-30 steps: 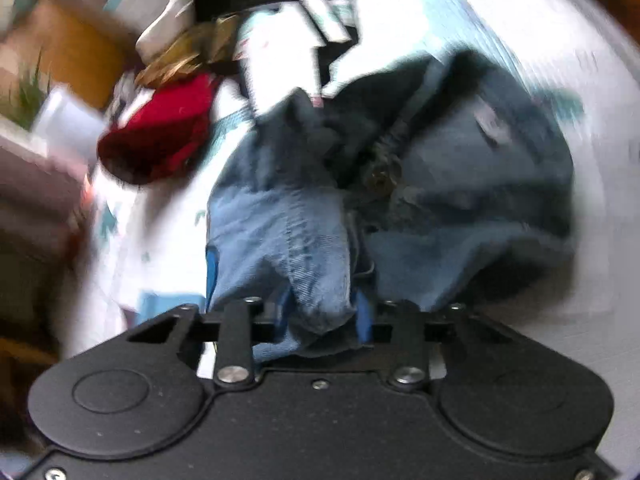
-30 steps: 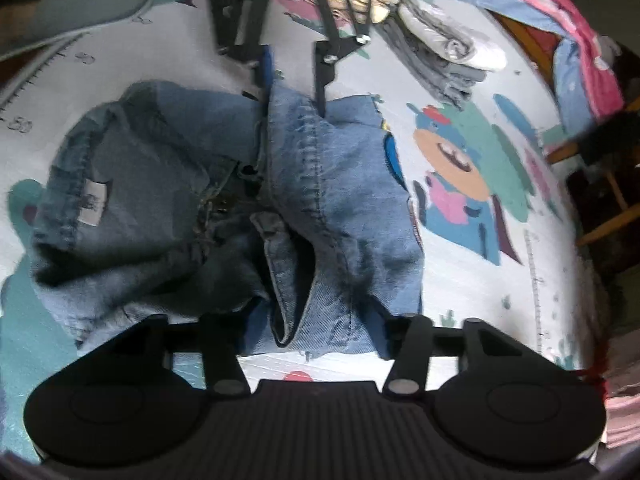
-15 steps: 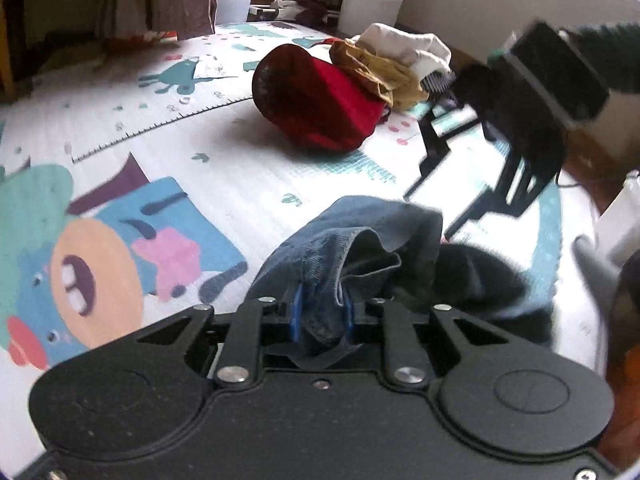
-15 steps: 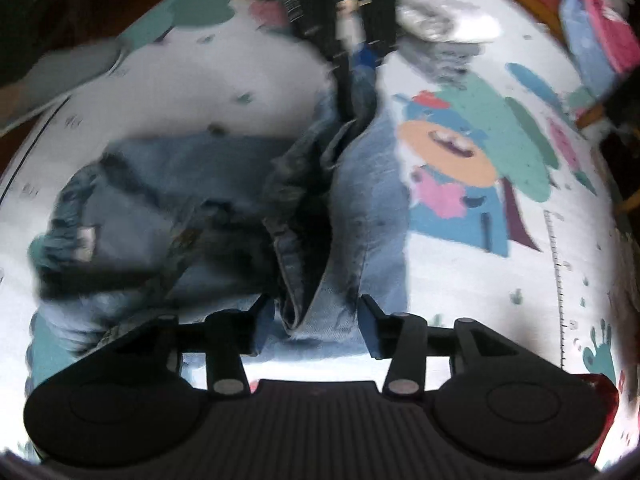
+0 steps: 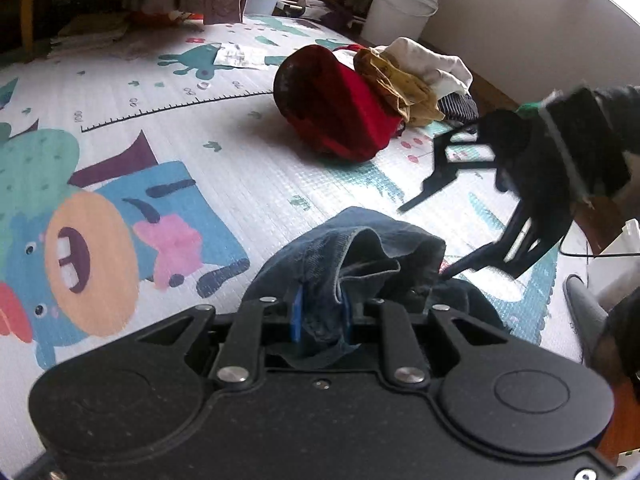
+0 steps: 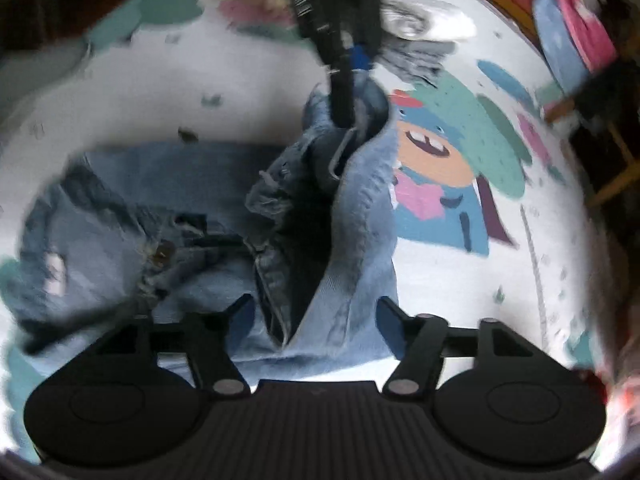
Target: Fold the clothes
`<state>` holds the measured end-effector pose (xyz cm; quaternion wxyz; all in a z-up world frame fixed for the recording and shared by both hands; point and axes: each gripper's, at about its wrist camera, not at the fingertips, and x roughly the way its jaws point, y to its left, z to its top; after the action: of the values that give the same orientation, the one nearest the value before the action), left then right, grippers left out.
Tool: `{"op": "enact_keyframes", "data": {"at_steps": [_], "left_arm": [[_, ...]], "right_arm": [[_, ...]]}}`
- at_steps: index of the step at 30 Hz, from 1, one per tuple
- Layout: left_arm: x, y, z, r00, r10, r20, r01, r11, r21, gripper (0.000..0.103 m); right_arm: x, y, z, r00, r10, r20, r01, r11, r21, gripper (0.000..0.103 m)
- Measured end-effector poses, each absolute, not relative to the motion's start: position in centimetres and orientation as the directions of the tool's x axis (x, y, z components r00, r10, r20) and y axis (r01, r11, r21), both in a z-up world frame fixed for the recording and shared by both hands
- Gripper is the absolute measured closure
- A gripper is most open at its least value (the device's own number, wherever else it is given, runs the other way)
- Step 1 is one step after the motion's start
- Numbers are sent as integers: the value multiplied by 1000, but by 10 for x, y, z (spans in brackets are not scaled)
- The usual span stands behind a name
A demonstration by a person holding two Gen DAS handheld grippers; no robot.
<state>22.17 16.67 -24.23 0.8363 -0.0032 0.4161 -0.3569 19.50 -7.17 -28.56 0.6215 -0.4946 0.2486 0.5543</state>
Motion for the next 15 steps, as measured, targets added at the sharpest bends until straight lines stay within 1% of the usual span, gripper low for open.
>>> {"op": "enact_keyframes", "data": {"at_steps": [2,5,6,8,9,10,12,15], "left_arm": [[221,166,-245,398,-601,-693,592,745,-307,86],[222,167,-246,402,-600,-692,585,750,-310,86],[222,168,-246,405,-598,-692,583,752,-309,86],[223,168,-247,407,-597,-691,583,752,-307,86],[222,167,-247,409,-591,-695,587,754,-296,86],[222,166,-248,411,-584,-700,593,755,-281,86],[215,159,-248,409,-561,-720,639,739,-213,86],[203,147,-249,407,-523,-749,710,697,-100,83]], "right_arm": [[185,-64,-296,282,425,-860,-922,-129,-365,40],[167,-60,-314,369,403,-837,-850,-217,-480,40],[165,-60,-318,398,405,-823,-827,-230,-513,42],[165,-60,-322,438,413,-798,-798,-230,-557,54],[167,-59,-322,441,417,-795,-799,-221,-559,70],[169,-59,-321,444,422,-791,-800,-212,-562,77],[178,-58,-315,435,430,-791,-827,-156,-540,82],[191,-61,-306,421,434,-797,-857,-98,-506,83]]}}
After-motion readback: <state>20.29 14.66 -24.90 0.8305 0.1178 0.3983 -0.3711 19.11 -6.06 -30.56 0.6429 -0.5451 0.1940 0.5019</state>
